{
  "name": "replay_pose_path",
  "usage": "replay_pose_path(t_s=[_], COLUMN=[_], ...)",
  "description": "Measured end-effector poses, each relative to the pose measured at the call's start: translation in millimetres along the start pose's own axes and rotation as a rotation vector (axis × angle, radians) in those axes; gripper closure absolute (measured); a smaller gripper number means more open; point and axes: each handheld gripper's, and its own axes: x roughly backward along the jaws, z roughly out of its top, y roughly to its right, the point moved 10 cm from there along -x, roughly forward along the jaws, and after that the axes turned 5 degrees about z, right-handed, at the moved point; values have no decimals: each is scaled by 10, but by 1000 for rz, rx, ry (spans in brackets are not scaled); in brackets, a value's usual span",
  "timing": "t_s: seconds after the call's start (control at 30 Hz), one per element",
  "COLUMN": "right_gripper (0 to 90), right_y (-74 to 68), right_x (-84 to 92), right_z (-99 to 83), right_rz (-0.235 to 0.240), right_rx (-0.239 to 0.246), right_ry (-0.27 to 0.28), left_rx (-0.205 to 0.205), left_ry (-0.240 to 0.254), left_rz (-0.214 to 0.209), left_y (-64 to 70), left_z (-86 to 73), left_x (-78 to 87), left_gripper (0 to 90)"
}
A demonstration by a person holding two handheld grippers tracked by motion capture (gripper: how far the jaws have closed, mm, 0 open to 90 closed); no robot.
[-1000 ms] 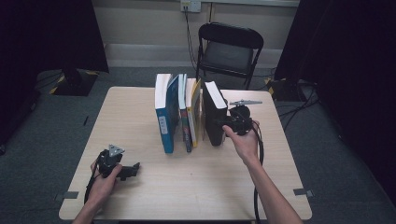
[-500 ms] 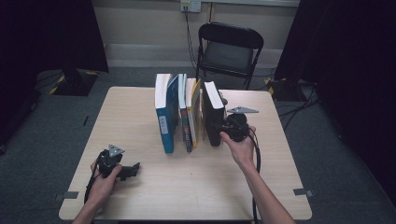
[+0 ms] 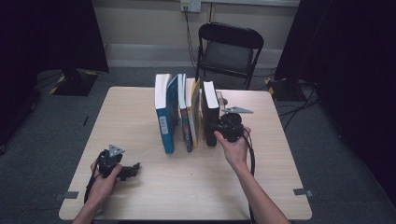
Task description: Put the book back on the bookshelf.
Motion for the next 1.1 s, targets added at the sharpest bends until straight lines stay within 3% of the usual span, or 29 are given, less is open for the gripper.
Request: replay_pose_path(t_s=[0.1, 0.23, 0.4, 0.53, 0.73, 0.9, 0.93, 0.97, 1.07, 1.1], right_gripper=[478, 371, 429, 455, 460, 435, 423, 423, 358, 348], right_y=[8, 7, 2, -12, -13, -49, -31, -31, 0, -1], right_x=[-5, -30, -72, -51, -28, -41, -45, -45, -88, -134], right_z=[14, 106, 152, 166, 183, 154, 126, 126, -1, -87], right_rz=[-1, 18, -13, -30, -40, -20, 14, 14, 47, 61], right_rx=[33, 34, 58, 3, -34, -28, -37, -37, -21, 7], right_ry=[-2, 29, 19, 17, 25, 26, 27, 27, 16, 10], left_rx=[-2, -1, -2, -2, -2, -1, 0, 0, 0, 0], left_ry=[-1, 2, 0, 0, 0, 2, 3, 3, 4, 4], left_rz=[0, 0, -2, -2, -2, -1, -3, -3, -7, -7], left_y=[0, 4, 4, 5, 4, 5, 12, 12, 16, 16], left_z=[-2, -1, -3, -2, -3, -2, -4, -4, -6, -6], left_x=[2, 2, 3, 3, 3, 2, 5, 5, 7, 7], left_gripper=[0, 0, 0, 0, 0, 0, 0, 0, 0, 0])
